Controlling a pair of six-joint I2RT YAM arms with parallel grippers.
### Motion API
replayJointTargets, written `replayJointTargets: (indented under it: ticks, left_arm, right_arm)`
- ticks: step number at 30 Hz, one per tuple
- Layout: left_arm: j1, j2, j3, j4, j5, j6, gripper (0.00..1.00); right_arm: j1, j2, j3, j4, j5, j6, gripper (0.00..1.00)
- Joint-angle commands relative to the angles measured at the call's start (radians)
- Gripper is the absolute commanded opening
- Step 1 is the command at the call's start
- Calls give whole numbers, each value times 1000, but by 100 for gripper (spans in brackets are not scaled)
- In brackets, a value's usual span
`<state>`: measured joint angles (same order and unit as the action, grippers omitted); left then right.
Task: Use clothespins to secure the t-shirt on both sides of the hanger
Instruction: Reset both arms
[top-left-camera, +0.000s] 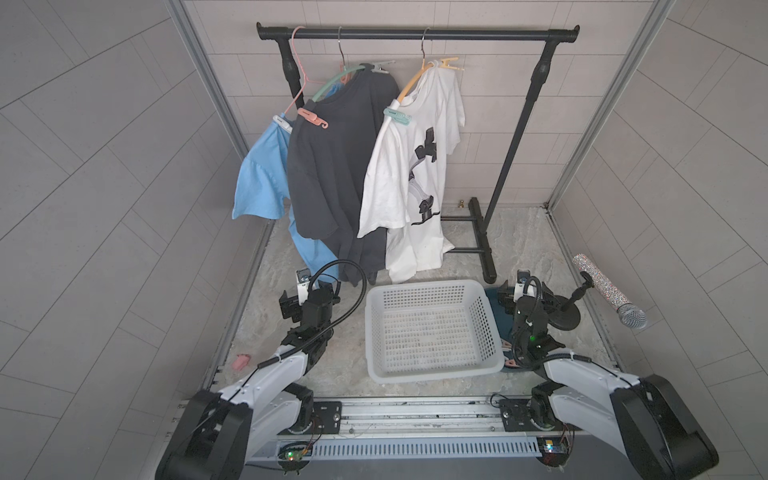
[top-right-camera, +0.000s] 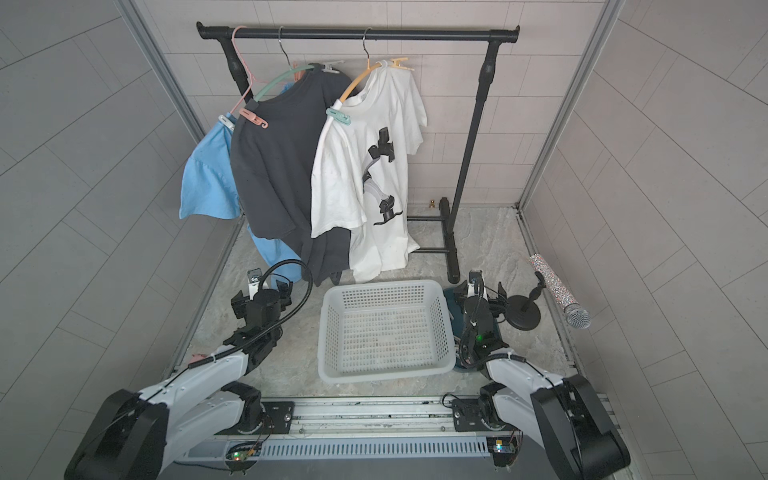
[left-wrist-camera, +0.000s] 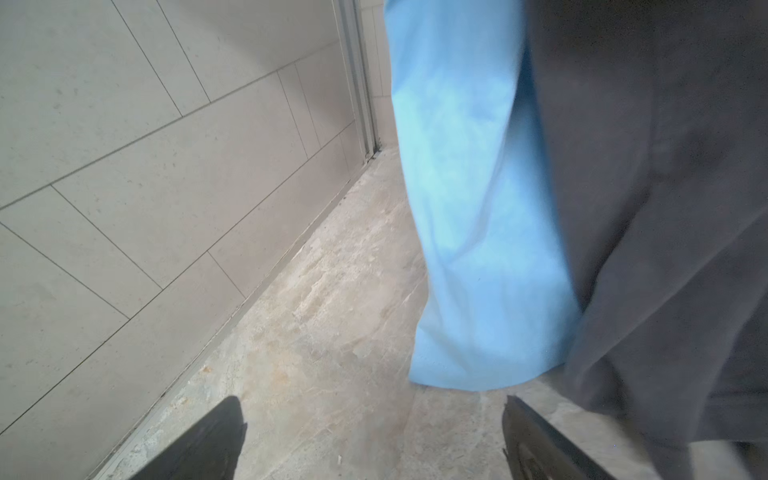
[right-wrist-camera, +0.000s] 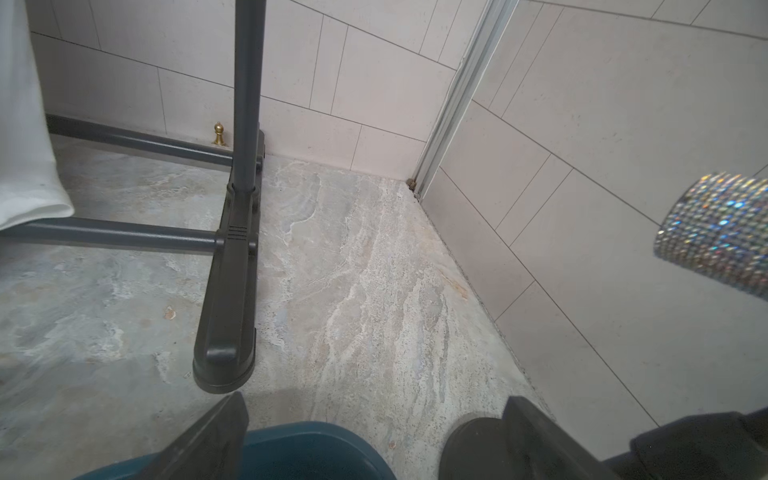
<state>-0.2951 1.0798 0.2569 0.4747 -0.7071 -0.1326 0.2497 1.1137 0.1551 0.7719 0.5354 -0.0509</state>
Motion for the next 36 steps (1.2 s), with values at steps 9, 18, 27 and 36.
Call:
replayJointTargets:
  ticks: [9, 18, 27, 36]
  left_arm:
    - [68, 250, 29, 356, 185, 99, 100]
    - [164, 274, 63, 354, 387, 123, 100]
    - [227, 495, 13, 643, 522, 150, 100]
    - [240, 487, 112, 470, 388, 78, 100]
  right_arm:
    - [-91, 286, 21, 378, -168, 25, 100]
    - [-108, 496, 56, 538, -227, 5, 100]
    - [-113, 498, 63, 528, -221, 10, 100]
    - [-118, 472, 167, 296, -176, 40, 100]
